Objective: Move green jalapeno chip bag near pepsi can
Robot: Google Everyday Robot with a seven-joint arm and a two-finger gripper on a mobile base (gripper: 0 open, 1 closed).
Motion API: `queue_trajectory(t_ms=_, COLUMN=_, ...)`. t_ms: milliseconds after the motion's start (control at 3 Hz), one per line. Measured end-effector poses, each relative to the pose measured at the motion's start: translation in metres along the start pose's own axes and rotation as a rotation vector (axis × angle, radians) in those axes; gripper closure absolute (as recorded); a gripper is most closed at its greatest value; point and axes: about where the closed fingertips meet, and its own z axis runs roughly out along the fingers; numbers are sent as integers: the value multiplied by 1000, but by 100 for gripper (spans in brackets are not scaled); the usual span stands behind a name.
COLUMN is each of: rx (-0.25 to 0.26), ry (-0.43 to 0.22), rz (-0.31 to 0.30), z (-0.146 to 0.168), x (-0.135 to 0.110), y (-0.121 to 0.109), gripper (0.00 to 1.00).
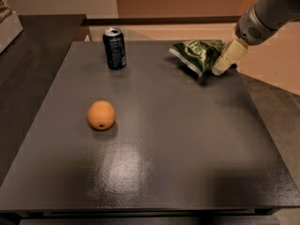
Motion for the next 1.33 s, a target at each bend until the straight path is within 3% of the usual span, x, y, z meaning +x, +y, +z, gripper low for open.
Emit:
queue_trajectory(t_ms=333, rx=-8, ry=-18, rz=50, z=14, x=7, y=-16, gripper=0)
queue_trajectory(t_ms=1000, rx=-59, ry=-16, rz=34, z=39, x=18, y=-29, gripper=0)
queue_trajectory(t_ms=1333, rx=-78, ry=-7, rz=33, z=47, x=24, y=-31, gripper=18)
